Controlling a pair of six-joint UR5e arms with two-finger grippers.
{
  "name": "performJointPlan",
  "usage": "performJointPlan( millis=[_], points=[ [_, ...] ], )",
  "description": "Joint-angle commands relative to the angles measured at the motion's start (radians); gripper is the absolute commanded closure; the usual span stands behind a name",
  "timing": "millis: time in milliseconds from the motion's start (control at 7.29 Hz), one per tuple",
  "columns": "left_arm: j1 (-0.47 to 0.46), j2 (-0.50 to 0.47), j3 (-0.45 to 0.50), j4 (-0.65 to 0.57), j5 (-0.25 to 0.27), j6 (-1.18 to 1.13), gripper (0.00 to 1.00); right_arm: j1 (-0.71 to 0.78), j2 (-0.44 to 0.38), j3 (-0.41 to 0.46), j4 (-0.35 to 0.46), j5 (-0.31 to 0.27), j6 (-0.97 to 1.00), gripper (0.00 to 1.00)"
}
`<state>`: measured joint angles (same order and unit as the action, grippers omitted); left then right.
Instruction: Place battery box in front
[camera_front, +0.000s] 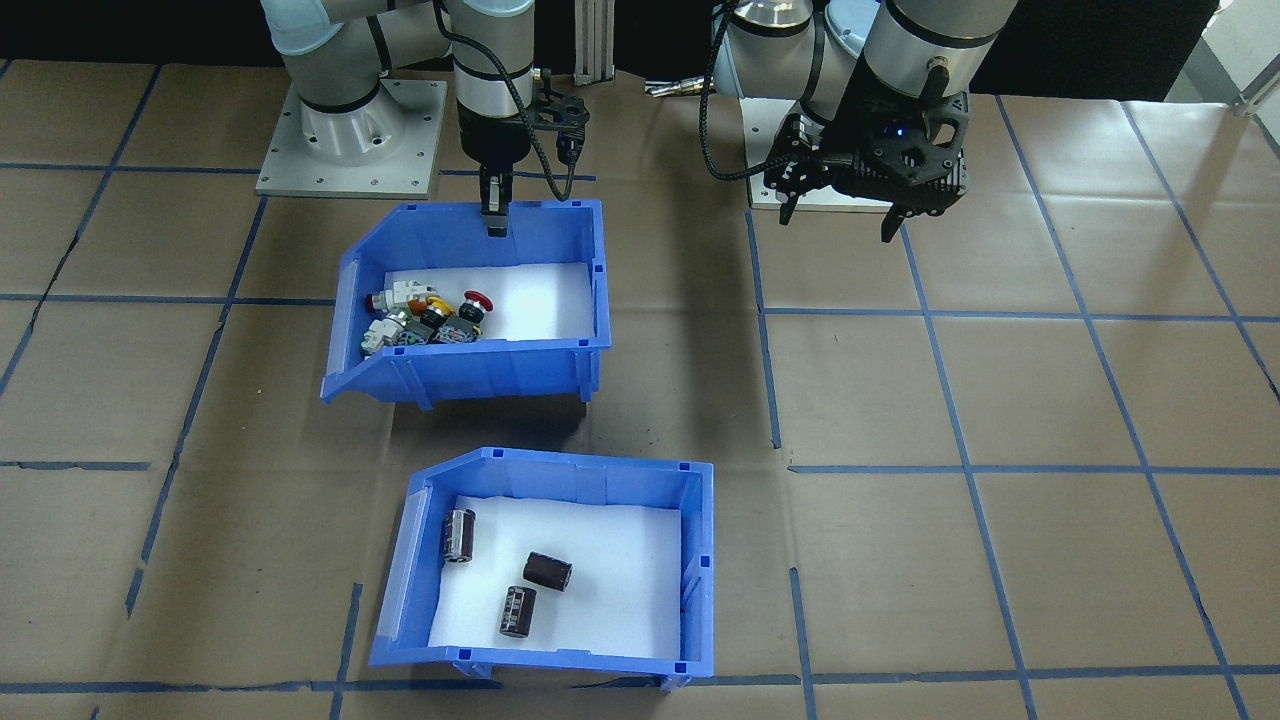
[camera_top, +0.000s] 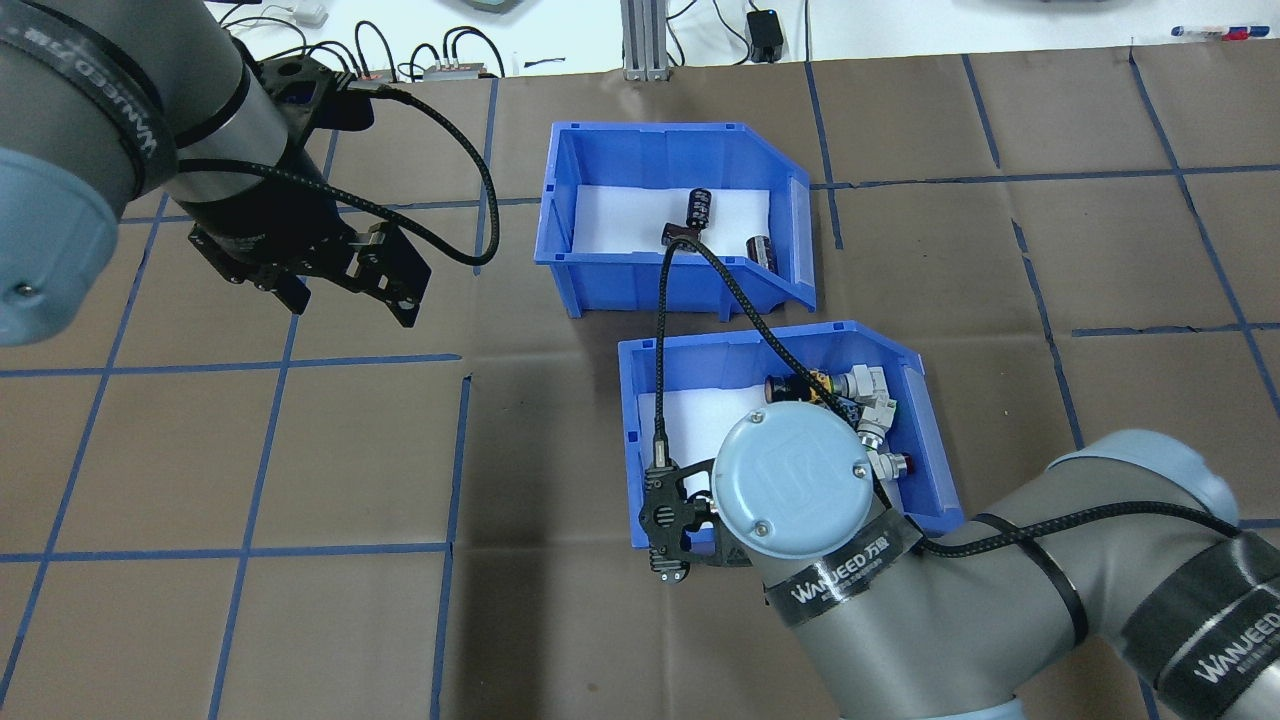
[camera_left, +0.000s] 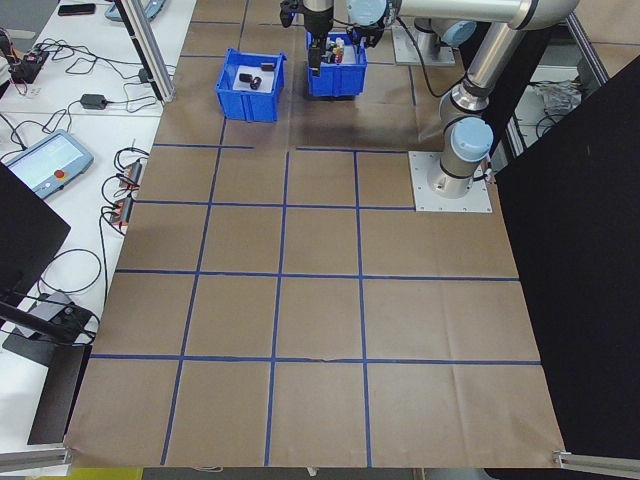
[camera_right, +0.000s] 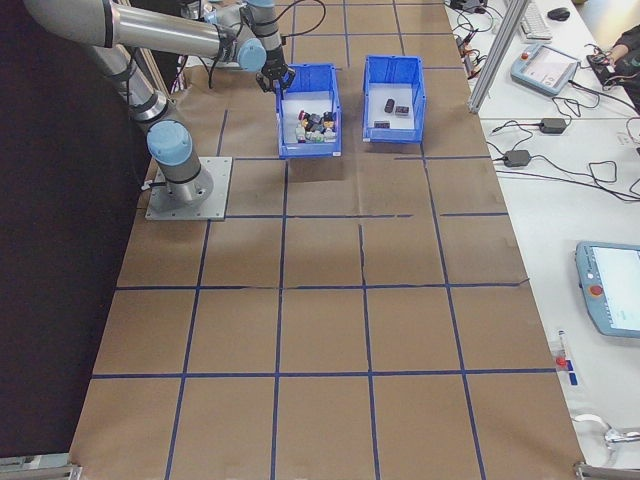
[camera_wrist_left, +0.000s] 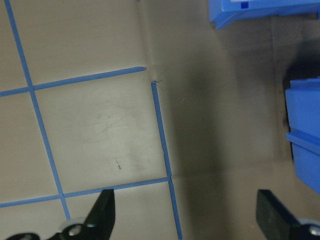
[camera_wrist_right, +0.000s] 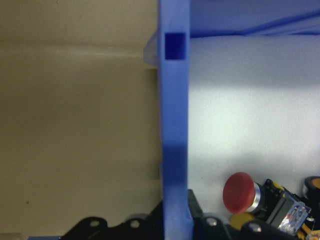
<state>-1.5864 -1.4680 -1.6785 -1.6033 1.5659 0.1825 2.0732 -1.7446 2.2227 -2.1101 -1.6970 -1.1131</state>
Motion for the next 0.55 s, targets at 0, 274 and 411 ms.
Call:
performJointPlan(
  millis=[0,274,411],
  points=[
    [0.046,0.017,-0.021,-0.006,0.026,0.067,0.01,0.015,0.026,0.000,-0.017,0.002,0.024,1.00],
    [0.049,0.035,-0.023,-0.012,0.026,0.068,0.01,0.051,0.085,-0.003,-0.108,0.008,0.084,0.99],
    [0.048,0.037,-0.023,-0.010,0.028,0.066,0.01,0.086,0.108,-0.014,-0.120,-0.001,0.099,0.99]
  ],
)
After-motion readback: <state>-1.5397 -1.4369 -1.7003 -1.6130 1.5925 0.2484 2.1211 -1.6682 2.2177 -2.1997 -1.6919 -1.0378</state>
